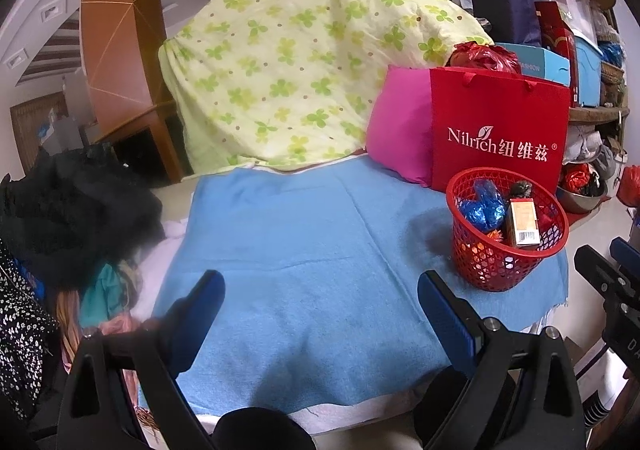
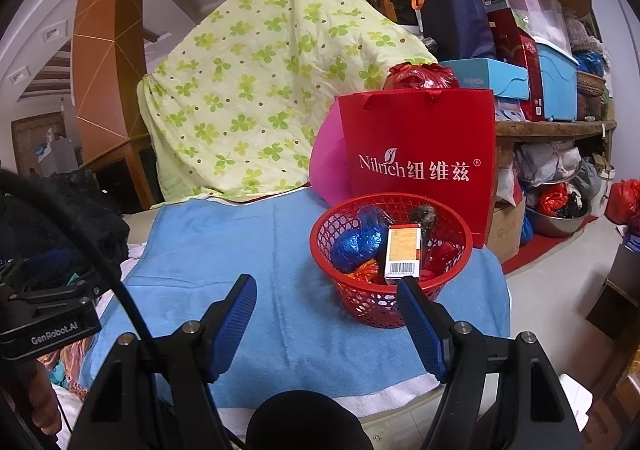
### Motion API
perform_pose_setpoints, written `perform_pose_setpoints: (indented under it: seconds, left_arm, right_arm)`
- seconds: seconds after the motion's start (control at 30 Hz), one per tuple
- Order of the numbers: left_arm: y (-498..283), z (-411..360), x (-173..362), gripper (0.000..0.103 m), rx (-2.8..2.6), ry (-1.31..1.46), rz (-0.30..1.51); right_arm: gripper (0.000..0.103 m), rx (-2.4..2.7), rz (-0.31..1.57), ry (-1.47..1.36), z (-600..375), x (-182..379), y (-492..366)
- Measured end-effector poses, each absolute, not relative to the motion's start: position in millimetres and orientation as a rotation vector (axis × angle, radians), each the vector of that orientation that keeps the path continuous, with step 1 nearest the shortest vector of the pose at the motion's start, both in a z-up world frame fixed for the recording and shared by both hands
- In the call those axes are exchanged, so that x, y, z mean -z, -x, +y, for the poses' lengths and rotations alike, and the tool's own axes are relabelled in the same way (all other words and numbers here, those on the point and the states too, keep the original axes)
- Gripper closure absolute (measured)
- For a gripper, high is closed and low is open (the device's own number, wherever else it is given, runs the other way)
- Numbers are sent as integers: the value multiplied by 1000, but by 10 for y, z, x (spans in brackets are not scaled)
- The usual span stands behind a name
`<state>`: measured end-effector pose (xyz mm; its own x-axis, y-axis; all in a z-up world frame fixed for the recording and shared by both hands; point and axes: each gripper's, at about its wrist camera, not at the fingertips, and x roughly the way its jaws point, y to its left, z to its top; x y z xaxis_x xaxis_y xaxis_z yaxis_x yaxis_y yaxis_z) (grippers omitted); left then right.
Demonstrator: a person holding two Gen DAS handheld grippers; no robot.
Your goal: Collect trash
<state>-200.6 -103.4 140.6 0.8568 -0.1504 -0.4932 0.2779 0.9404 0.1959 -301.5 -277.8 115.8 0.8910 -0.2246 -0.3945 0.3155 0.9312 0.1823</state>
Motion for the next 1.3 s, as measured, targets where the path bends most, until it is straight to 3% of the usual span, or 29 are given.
perform_pose_setpoints:
  seconds: [1.3]
  left_arm:
    - [2009, -1095, -1299, 6, 283, -303, 535]
  right_arm:
    - [27, 329, 420, -293, -2940, -1007, 2991]
